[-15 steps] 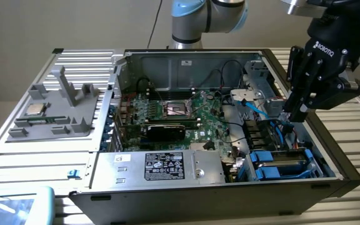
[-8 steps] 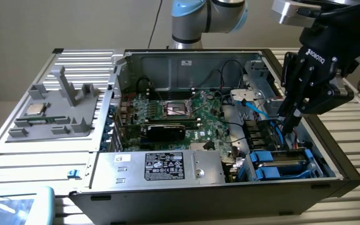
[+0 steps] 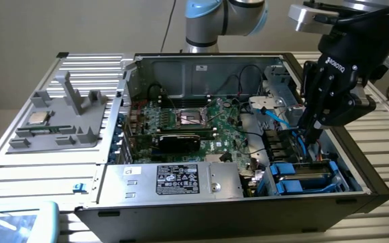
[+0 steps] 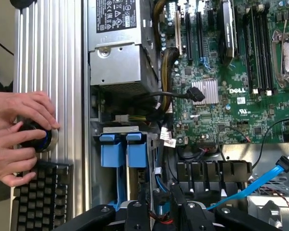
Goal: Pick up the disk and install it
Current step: 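Insert the first disk wire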
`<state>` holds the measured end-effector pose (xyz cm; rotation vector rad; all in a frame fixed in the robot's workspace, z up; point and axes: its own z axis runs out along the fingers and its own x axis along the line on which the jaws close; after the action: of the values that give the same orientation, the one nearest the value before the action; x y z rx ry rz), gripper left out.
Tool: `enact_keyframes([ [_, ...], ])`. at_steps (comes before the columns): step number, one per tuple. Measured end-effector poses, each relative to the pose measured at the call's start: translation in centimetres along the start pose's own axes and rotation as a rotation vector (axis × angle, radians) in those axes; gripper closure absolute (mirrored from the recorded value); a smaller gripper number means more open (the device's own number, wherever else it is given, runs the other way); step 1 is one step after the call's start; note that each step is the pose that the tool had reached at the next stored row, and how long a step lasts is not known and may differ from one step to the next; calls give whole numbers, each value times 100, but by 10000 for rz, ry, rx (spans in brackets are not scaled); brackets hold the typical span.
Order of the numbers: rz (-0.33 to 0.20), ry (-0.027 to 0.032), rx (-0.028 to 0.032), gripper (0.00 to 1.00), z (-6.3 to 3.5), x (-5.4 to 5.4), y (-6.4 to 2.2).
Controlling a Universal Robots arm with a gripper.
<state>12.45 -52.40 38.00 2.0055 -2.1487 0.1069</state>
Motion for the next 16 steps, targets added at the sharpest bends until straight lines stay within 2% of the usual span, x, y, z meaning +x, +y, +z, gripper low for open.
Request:
enact_keyframes([
  [4, 22, 236, 14, 69, 15, -61, 5],
  [7, 34, 346, 21, 69, 42, -101, 5],
  [10, 53, 532, 32, 69, 65, -114, 5],
  [13, 58, 597, 35, 69, 83, -117, 4],
  [16, 58, 600, 36, 69, 101, -121, 2],
])
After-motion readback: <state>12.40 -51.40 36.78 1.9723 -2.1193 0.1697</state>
